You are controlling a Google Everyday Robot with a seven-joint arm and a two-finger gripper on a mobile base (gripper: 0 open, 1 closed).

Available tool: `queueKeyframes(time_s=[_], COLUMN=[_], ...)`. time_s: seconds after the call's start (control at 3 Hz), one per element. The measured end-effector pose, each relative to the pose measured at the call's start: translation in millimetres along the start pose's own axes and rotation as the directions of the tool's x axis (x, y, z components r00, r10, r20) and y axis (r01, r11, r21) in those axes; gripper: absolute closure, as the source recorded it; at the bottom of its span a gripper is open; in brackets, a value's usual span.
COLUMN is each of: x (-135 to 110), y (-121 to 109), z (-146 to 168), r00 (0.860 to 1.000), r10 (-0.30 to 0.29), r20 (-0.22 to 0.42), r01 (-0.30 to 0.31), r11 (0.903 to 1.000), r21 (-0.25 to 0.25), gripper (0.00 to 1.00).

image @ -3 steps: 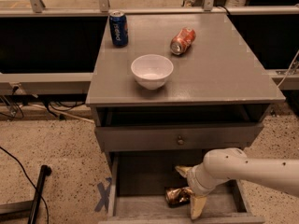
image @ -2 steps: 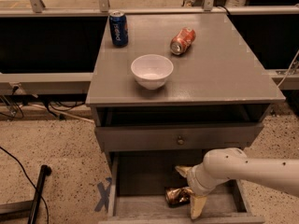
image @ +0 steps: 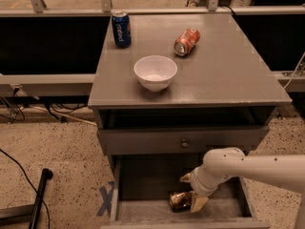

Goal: Pick orange can from middle drawer and place on counter

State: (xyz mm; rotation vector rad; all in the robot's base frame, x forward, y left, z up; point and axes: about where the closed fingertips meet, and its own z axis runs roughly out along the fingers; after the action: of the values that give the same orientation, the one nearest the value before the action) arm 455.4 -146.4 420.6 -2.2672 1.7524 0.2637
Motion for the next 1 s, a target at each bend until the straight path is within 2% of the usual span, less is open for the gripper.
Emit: queueKeyframes(time_s=[0.33, 0.67, 1.0], x=[7.3, 16.3, 26.7], y=[-6.1, -7.8, -4.1], z=[2.4, 14.0, 34.0], r00=[1.000, 1.000, 1.000], r10=[0.003, 0.010, 0.014], r20=[-0.030, -0.029, 0.016], r01=[-0.004, -0.011, -0.014], r11=[0.9999, 0.9995, 0.9997], r21=[-0.014, -0.030, -0.022], gripper=[0.30, 0.29, 0.31])
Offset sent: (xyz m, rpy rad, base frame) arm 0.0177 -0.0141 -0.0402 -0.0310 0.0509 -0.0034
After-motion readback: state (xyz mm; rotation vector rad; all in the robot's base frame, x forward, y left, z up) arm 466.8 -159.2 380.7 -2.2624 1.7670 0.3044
